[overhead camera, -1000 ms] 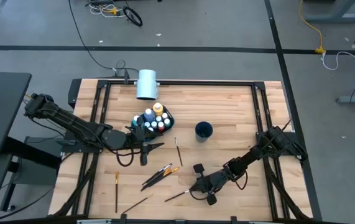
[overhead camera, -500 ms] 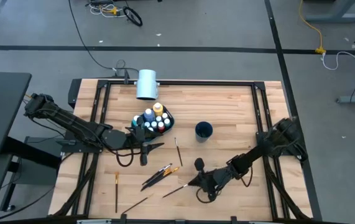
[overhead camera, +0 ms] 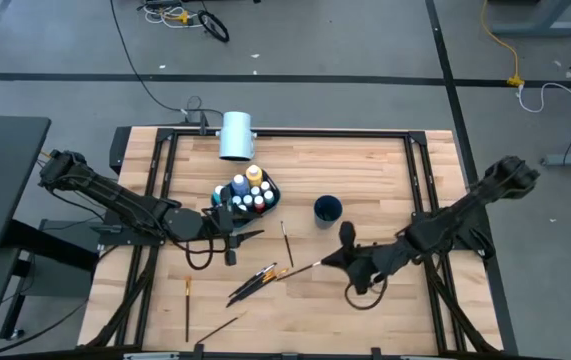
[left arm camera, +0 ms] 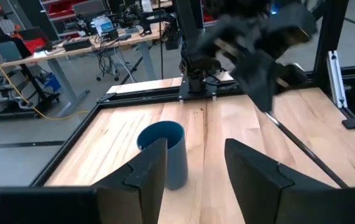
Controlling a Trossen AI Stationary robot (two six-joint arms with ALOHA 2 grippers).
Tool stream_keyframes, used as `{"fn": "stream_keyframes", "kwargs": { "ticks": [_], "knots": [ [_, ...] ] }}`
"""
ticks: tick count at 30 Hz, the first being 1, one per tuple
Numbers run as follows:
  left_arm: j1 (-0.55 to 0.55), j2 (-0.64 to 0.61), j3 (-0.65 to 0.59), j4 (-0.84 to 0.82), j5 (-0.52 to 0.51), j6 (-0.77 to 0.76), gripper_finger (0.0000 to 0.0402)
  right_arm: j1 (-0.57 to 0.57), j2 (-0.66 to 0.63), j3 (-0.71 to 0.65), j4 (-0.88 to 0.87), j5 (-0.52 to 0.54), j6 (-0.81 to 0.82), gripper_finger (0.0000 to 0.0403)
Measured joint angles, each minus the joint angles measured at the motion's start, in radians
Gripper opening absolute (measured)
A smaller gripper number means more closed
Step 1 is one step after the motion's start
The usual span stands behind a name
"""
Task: Pick & Place Paint Supplies
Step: Put the silver pain brush on the bottom center into the cup
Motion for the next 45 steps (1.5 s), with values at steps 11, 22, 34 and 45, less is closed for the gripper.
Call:
{"fn": "stream_keyframes", "kwargs": {
  "ticks": [11, 22, 34, 45],
  "knots": [
    [0.0, 0.0, 0.0, 0.0, 0.0, 0.048, 0.0171, -0.085, -0.253, 0.0, -0.197, 0.007, -0.264, 0.0],
    [0.0, 0.0, 0.0, 0.0, 0.0, 0.053, 0.0171, -0.174, -0.344, 0.001, -0.289, 0.06, -0.453, 0.0],
    [0.0, 0.0, 0.0, 0.0, 0.0, 0.056, 0.0171, -0.238, -0.35, 0.001, -0.367, 0.15, -0.643, 0.0],
    [0.0, 0.0, 0.0, -0.002, -0.004, 0.056, 0.0171, -0.252, -0.349, 0.184, -0.687, 0.185, -0.666, 0.0]
  ]
}}
